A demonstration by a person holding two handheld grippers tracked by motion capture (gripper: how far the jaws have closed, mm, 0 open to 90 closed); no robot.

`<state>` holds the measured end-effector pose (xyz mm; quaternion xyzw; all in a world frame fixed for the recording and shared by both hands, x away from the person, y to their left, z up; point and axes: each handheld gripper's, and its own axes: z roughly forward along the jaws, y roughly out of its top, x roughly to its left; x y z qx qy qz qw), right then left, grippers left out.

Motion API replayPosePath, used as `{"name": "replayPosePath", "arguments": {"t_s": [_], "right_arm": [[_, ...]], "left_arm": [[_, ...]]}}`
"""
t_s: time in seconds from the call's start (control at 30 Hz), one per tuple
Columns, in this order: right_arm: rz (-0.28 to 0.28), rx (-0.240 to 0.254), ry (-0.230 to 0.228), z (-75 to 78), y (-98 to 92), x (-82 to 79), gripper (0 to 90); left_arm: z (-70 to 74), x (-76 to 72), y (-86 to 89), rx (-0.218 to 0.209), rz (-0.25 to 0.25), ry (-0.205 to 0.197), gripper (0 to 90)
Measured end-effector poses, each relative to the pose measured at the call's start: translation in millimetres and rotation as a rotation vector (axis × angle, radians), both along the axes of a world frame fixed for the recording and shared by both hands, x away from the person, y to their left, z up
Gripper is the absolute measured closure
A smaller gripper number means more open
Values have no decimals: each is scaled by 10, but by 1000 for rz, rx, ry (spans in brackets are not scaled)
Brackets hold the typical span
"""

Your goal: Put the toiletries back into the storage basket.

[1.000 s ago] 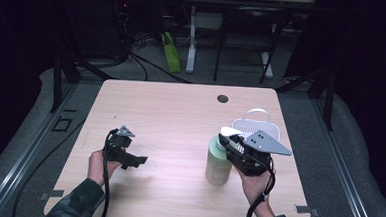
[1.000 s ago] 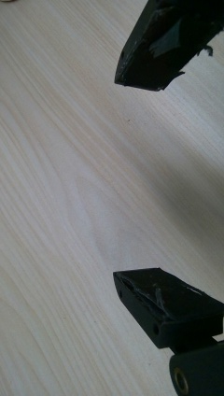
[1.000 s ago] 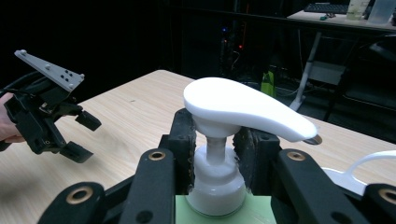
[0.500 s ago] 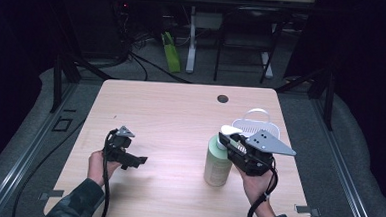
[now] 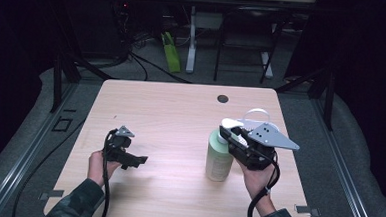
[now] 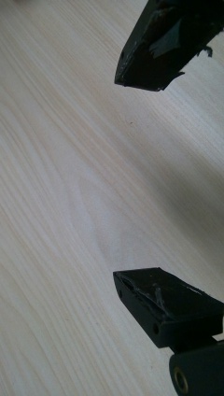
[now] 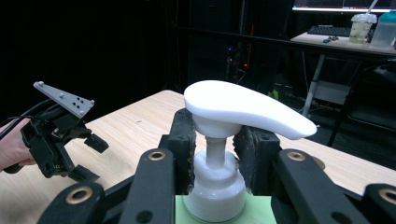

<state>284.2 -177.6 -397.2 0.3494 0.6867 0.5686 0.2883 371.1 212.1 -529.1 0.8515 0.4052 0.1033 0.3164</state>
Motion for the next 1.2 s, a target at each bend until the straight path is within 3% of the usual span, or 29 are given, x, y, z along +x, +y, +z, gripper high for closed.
{"name": "replayPosePath", "arguments": {"t_s": [0.63, 1.2], "right_arm": [[11, -1, -26, 212, 11, 176, 686], [33, -10, -43, 351, 96, 316, 686]], "left_arm": [[4, -3, -7, 4, -12, 2, 62], [31, -39, -52, -3, -29, -30, 67]]}}
